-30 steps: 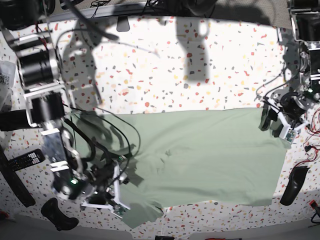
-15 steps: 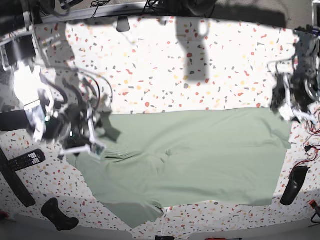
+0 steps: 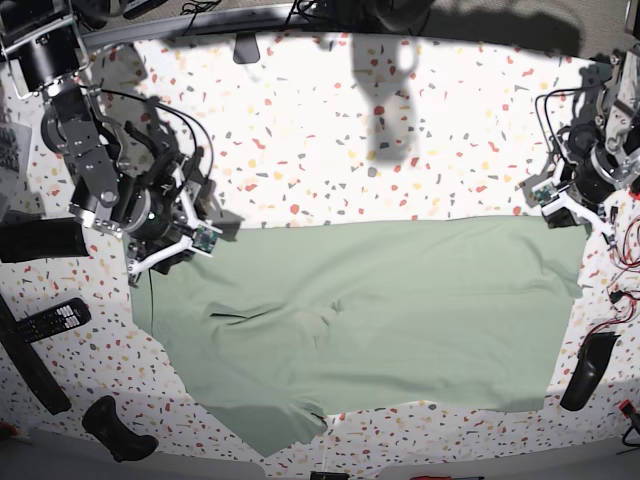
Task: Fold the T-shirt properly
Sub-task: 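Grasp the shirt's collar-side corners with both grippers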
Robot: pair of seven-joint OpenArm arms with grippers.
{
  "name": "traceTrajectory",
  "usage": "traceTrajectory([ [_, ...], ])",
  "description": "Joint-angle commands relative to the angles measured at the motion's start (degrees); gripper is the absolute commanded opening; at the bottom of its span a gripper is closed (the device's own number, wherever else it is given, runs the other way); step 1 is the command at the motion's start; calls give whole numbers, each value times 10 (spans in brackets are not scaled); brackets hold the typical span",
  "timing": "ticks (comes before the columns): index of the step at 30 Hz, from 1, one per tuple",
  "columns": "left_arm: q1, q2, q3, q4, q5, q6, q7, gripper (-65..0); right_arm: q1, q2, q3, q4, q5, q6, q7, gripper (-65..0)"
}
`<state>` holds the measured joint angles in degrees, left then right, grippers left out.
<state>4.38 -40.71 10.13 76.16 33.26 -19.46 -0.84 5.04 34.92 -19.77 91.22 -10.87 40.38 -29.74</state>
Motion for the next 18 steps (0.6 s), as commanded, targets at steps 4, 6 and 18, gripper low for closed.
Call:
traceTrajectory([
  [4,-7,-11,-5,-16,-3,11,-5,-611,11,8,6,9,2,-4,17,-325],
  [6,-7,-11,-5,-24,-3,11,-5,-548,11,8,6,9,6,-4,17,-325],
  [18,-9,-1,-5,-27,-1,33,-2,-446,4,4,5,8,25,-4,15,-325],
])
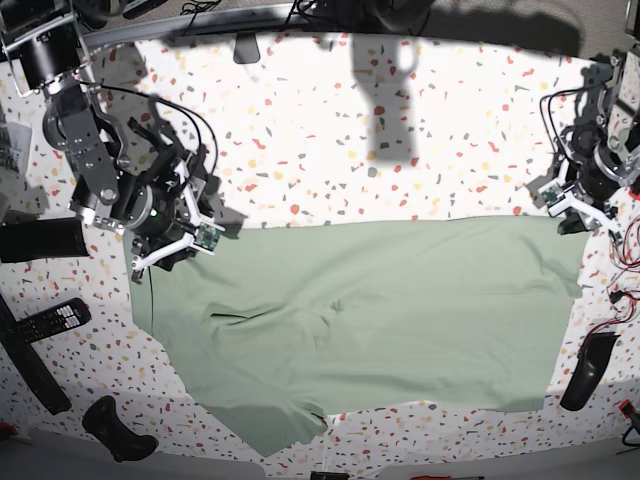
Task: Fold the T-shirt properly
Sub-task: 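Grasp the shirt's collar-side corners with both grippers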
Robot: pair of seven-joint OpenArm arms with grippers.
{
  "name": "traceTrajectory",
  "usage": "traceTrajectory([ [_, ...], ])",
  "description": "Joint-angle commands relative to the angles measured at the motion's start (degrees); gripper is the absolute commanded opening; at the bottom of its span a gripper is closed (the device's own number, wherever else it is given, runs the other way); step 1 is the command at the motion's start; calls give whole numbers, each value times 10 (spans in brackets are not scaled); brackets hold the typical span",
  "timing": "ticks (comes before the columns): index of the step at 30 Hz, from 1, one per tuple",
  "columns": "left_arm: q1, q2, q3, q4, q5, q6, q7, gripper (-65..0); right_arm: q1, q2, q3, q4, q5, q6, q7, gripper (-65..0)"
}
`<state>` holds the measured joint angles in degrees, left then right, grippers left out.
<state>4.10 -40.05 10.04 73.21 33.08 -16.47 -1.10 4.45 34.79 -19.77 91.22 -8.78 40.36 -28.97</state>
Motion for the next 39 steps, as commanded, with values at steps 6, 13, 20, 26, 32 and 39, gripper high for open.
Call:
traceTrajectory([
  [6,-23,44,-5,-21,71,4,0,-535,9,-30,5,8,4,-4,7,-325],
  [13,-31,56,-5,-35,76,6,14,-650,9,-48,5,8,-23,-4,-9,-325],
  [20,-31,56,-5,-35,74,6,17,-650,10,-44,5,7,-85,-5,5,-325],
  [26,-31,56,-5,-35,74,6,17,-650,12,-18,5,-5,-93,-9,33,-325],
  [32,-32,56,-5,-35,74,9,19,-650,28,-16,5,-79,-180,-55,99,-341],
  [39,-33,56,-5,-35,74,11,28,-650,30,-16,5,-84,-187,-54,133,-541],
])
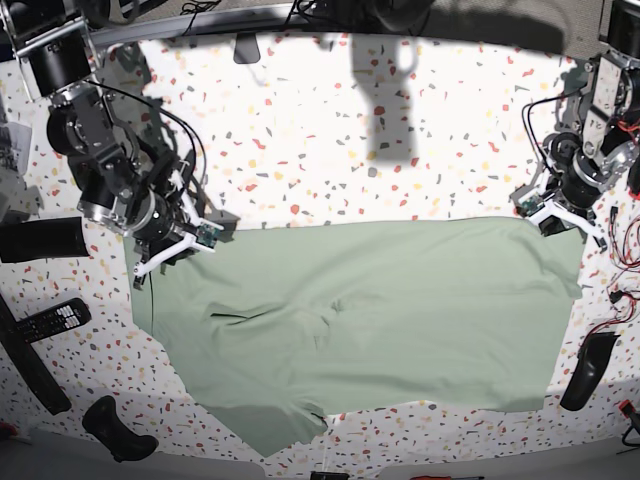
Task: Fold the T-shirt properly
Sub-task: 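Grasp the shirt's collar-side corners with both grippers, then pull the held corners with both grippers away from the hem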
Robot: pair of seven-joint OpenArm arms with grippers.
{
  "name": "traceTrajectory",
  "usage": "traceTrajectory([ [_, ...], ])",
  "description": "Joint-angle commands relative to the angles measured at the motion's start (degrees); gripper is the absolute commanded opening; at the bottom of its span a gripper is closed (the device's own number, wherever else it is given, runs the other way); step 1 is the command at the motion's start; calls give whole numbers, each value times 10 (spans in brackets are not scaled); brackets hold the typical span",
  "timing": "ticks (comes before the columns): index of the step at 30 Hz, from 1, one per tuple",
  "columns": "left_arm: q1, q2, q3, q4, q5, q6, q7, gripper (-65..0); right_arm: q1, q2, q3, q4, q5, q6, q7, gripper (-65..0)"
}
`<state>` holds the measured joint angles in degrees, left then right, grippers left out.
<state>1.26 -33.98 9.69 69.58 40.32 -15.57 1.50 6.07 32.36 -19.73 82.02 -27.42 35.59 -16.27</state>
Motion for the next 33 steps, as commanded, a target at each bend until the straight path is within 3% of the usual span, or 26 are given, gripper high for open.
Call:
traceTrajectory([
  [1,-5,-5,-1,2,2,2,2,-650,14,8,5,8,0,-6,6,-579],
  [2,-5,-5,-1,2,2,2,2,-650,14,8,5,8,2,-6,4,-638],
  [3,-5,-5,-1,2,2,2,2,-650,14,8,5,8,8,-3,1,-650],
  [6,-4,-5,-1,2,2,2,7,-650,14,8,5,8,28,15,-26,-650],
  [13,-3,-9,-1,2,2,2,77,-650,14,9,5,27,119,17,-142,-650],
  [20,28,-35,-1,29,2,4,105,-650,9,11,5,66,146,22,-172,-650],
  [26,96,-77,-1,127,-3,7,109,-650,-49,41,5,127,161,32,-179,-650],
  [29,117,-90,-1,166,-36,26,120,-650,-84,59,5,158,160,25,-192,-650],
  [33,119,-91,-1,177,-47,90,105,-650,-104,71,5,169,159,-22,-191,-650],
])
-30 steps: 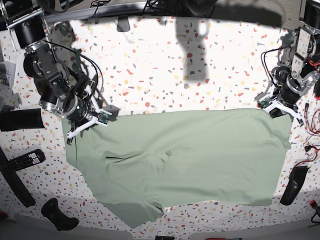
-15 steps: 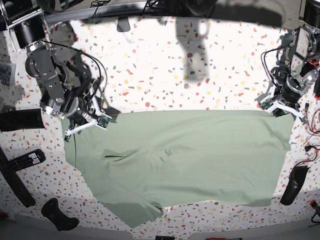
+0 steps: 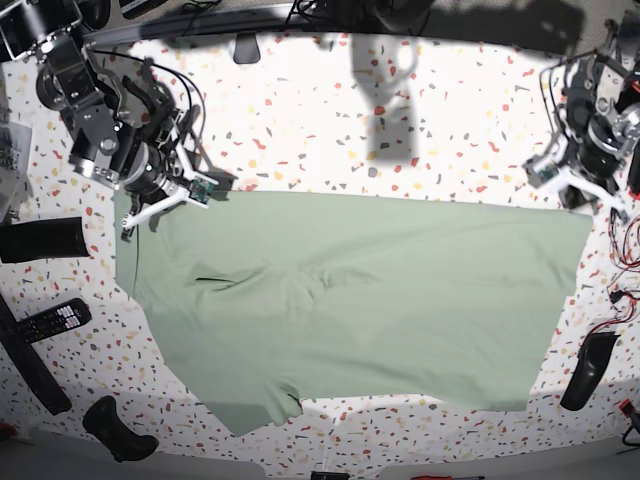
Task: Fold the T-shirt properly
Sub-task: 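Pull the held corners with both grippers away from the hem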
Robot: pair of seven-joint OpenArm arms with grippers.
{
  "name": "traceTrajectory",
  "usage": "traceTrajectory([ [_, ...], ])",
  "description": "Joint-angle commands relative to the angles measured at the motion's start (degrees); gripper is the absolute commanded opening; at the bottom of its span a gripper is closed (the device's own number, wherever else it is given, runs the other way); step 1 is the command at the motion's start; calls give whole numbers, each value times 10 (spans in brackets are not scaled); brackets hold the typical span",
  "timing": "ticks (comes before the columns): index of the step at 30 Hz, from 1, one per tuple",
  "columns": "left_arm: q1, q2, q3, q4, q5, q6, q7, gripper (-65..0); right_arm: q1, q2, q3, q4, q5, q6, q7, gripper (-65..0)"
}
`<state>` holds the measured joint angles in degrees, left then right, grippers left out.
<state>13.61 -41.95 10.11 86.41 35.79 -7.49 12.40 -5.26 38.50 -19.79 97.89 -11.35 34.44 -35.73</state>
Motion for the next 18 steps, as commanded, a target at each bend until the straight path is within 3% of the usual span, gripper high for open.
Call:
traceTrajectory([
  [1,-6,-11,-5,9,-3,14,-5,-650,9,9,6,11,-2,-11,3,-650],
  [5,-6,-11,-5,7,-33,12,-22,-647,9,9,6,11,-2,-10,3,-650],
  [8,-6,-11,-5,-2,-30,12,-63,-397,9,9,6,11,-2,-10,3,-650],
  [9,-6,-11,-5,-6,-23,12,-79,-355,9,9,6,11,-2,-10,3,-650],
  [15,-32,-9,-5,-54,53,-16,-108,-345,9,9,6,11,-2,-10,3,-650],
  [18,-55,-9,-5,-82,53,-15,-112,-345,9,9,6,11,-2,-10,3,-650],
])
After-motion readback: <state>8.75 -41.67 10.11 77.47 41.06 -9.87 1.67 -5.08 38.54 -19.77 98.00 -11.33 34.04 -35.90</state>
